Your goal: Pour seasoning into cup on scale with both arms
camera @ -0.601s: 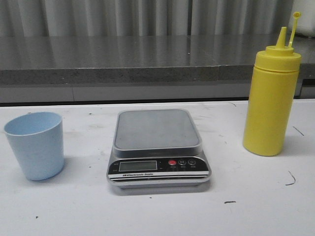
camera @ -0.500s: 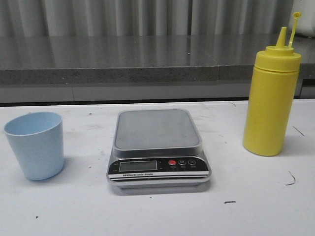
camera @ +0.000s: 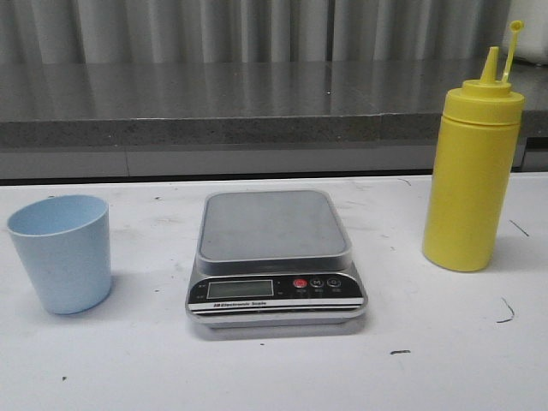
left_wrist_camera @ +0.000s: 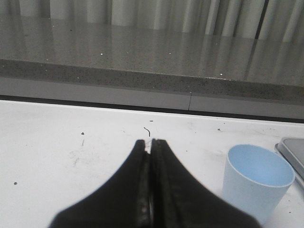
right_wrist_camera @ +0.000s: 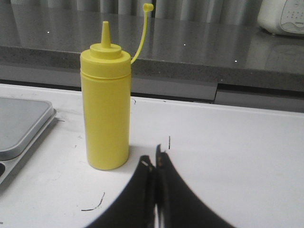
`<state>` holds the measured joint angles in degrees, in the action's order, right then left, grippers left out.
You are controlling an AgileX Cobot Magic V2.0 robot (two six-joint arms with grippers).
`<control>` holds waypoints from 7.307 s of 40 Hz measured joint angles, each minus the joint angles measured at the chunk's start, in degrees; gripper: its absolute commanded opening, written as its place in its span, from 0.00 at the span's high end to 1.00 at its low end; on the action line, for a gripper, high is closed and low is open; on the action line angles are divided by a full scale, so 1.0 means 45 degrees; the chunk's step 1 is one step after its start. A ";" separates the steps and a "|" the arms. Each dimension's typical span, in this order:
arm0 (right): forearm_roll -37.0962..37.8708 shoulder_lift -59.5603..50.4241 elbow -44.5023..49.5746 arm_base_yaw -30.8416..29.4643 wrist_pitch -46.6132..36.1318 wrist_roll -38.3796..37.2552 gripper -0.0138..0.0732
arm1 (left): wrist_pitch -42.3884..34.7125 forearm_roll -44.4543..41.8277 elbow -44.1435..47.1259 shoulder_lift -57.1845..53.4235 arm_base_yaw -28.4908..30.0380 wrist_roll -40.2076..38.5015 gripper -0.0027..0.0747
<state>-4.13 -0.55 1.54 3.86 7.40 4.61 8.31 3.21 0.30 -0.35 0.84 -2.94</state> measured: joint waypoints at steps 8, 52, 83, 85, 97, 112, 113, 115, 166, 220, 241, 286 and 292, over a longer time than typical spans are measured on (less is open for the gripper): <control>0.0000 0.0000 0.0000 0.0000 0.0000 0.0000 0.91 | 0.0000 0.0000 0.0000 0.0000 0.0000 0.0000 0.99; 0.0000 0.0000 -0.0727 0.0000 -0.0994 0.0000 0.91 | -0.3540 0.0914 -0.0181 0.0000 0.0000 0.0000 0.99; 0.0000 0.6451 -0.7417 0.0000 0.1359 0.0000 0.91 | -0.0964 -0.1902 -0.7923 0.7570 -0.0453 -0.0006 0.99; 0.0000 0.6471 -0.7417 0.0000 0.1359 0.0000 0.89 | -0.0936 -0.1902 -0.7923 0.7669 -0.0643 -0.0006 0.98; 0.0000 0.6471 -0.7417 0.0000 0.1359 0.0000 0.29 | -0.1034 -0.1902 -0.7933 0.7869 -0.1259 -0.0006 0.27; 0.0000 0.6471 -0.7417 0.0000 0.1359 0.0000 0.13 | -0.0866 -0.1803 -0.7981 0.8049 -0.1390 -0.0006 0.23; 0.0000 0.6471 -0.7417 0.0000 0.1359 0.0000 0.13 | -0.0715 -0.1807 -0.8039 0.8143 -0.1490 -0.0006 0.24; 0.0000 0.6471 -0.7417 0.0000 0.1359 0.0000 0.13 | -0.0400 -0.1777 -0.8182 0.8437 -0.1758 -0.0006 0.24; 0.0000 0.6471 -0.7417 0.0000 0.1570 0.0000 0.13 | 0.6773 -0.1793 -1.2916 2.1009 -0.7001 -0.0006 0.82; 0.0000 0.6471 -0.7417 0.0000 0.1655 0.0000 0.13 | 1.1629 -0.1204 -2.2807 2.5709 -0.9497 0.0303 0.99; 0.0000 0.6471 -0.7417 0.0000 0.1655 0.0000 0.13 | 1.1309 -0.1039 -2.2964 2.5887 -0.9508 0.0363 0.76; 0.0000 0.6471 -0.7417 0.0000 0.1672 0.0000 0.13 | 1.3981 -0.1258 -2.4961 2.5702 -0.9508 0.0509 0.99; 0.0000 0.6471 -0.7417 0.0000 0.1672 0.0000 0.13 | 1.4004 -0.1258 -2.4961 2.5245 -0.9508 0.0509 0.99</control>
<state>-4.13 28.57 -31.84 3.86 14.93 4.61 71.33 -2.45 -112.02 113.26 -41.94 -0.65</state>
